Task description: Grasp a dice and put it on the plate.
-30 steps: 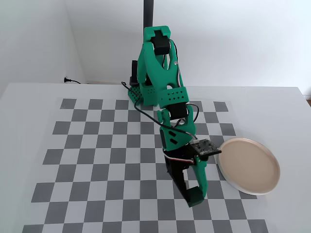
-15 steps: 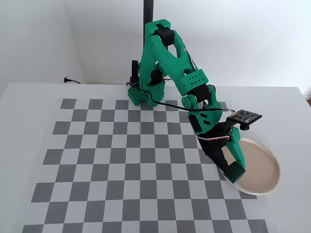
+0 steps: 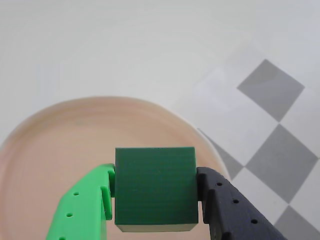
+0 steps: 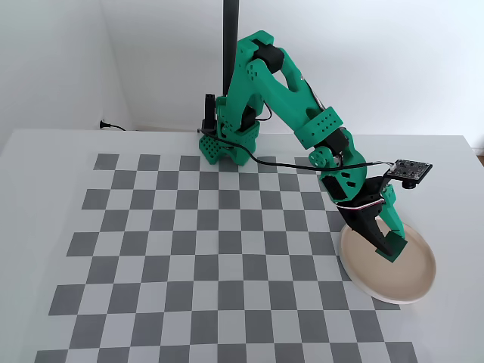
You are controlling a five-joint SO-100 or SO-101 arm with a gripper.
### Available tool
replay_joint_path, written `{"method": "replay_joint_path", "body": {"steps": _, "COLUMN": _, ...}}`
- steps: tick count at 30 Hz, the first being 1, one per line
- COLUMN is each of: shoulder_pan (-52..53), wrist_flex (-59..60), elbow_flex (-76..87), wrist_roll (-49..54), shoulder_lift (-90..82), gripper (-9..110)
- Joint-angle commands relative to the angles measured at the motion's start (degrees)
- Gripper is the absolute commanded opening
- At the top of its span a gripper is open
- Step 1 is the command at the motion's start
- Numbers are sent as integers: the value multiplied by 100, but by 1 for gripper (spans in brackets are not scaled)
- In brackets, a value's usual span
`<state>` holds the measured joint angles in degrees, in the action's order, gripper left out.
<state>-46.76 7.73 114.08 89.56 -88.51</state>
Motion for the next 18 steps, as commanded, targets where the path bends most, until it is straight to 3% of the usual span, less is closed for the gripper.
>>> {"method": "replay_joint_path", "body": {"steps": 1, "shoulder_pan": -237, "wrist_flex": -272, "elbow_flex": -114, "wrist_roll": -70, "shoulder_lift": 79, "gripper": -4}}
{"method": "replay_joint_path", "body": {"steps": 6, "shoulder_pan": -483, "wrist_flex": -70, "elbow_flex": -149, "wrist_roll": -202, "shoulder_lift": 255, "gripper": -4}}
{"method": "replay_joint_path", "body": {"steps": 10, "shoulder_pan": -519, "wrist_flex": 167, "elbow_flex": -571, "wrist_roll": -343, "shoulder_lift": 615, "gripper": 5}}
{"method": "replay_joint_path", "body": {"steps": 18, "shoulder_pan": -475, "wrist_flex": 167, "elbow_flex": -1099, "wrist_roll": -387, "shoulder_lift": 1213, "gripper": 0}}
